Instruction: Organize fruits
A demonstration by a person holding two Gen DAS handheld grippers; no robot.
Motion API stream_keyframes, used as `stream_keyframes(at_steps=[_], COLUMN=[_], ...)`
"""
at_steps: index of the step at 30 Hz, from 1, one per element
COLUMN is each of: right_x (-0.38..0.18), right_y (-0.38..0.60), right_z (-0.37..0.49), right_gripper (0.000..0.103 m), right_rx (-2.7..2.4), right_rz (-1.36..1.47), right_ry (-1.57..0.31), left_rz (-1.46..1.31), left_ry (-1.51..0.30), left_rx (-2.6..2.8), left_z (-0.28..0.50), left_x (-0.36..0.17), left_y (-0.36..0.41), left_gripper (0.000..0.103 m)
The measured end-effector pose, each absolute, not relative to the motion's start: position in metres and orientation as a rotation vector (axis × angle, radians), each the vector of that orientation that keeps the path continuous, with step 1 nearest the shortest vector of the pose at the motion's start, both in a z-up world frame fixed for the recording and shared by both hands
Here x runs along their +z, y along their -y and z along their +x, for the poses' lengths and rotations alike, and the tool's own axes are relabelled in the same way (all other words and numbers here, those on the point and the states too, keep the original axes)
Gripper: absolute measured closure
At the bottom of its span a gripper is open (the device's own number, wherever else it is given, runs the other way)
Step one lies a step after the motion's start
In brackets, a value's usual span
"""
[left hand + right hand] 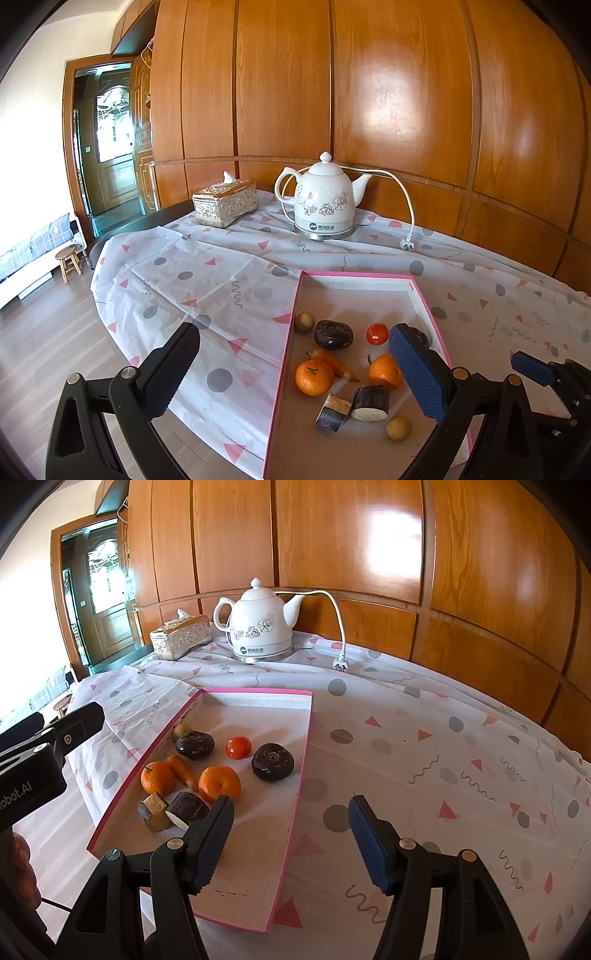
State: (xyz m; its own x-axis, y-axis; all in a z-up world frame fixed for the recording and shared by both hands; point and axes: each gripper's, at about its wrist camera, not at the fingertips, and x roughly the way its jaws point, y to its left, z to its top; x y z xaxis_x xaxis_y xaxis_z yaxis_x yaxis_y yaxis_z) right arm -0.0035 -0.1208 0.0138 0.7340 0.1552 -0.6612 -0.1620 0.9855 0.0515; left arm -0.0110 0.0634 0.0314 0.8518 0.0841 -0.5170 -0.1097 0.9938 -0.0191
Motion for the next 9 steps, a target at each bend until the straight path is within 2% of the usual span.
stream_keyframes(at_steps=[9], right_x=[0.0129], right_y=[0.1243], right_z=[-0.0022], right_gripper=[0.038], right_rx=[0.173], right_rz=[-0.003], right_ry=[-0.726], left_rz=[-0.054], left_ry=[-0.550], left_rx=[0.089], left_z=[-0.0108], left_x=[0.0300], left_y=[-0.0637], left_gripper=[0.000])
